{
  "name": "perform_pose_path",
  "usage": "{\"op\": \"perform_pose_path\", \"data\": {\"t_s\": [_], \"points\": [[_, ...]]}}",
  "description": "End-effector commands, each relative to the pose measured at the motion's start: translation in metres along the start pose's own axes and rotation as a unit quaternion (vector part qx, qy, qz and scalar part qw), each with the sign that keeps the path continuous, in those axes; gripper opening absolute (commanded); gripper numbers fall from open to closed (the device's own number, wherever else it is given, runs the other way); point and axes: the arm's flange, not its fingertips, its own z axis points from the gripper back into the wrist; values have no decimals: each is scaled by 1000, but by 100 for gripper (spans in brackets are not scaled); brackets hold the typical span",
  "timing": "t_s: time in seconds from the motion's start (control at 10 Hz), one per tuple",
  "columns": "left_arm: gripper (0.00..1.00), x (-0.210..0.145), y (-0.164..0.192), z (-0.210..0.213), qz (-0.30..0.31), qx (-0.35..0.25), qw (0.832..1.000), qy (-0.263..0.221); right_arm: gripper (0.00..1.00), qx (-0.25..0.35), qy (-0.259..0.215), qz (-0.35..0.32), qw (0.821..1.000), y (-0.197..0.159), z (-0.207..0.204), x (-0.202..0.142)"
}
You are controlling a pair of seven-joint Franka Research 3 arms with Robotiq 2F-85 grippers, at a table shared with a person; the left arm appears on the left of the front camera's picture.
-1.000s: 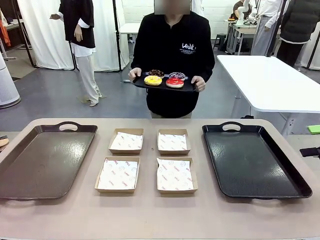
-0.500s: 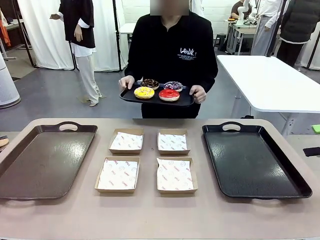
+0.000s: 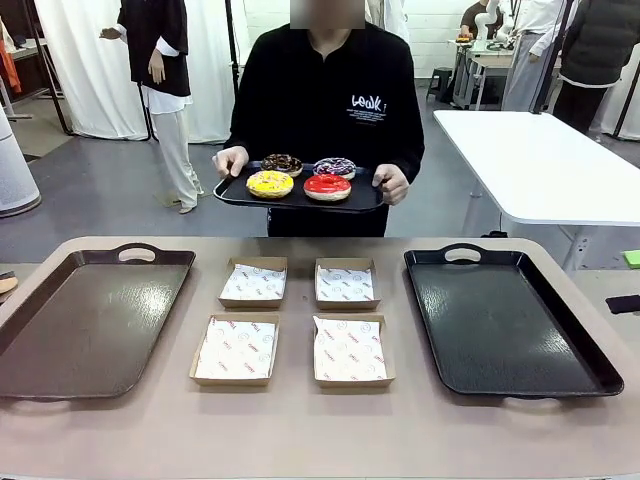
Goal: Individually package the donuts and arrange them on the tray.
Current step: Pick up one Paper togo box.
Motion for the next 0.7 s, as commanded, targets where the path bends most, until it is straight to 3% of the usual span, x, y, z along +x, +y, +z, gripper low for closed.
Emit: {"op": "perform_pose_path", "data": {"t_s": [0.0, 0.6], "points": [[100, -1, 0, 2, 0, -11, 1000, -4, 100, 3, -3, 1, 1000, -1, 0, 1], [100, -1, 0, 2, 0, -11, 1000, -4, 100, 3, -3, 1, 1000, -1, 0, 1]]}}
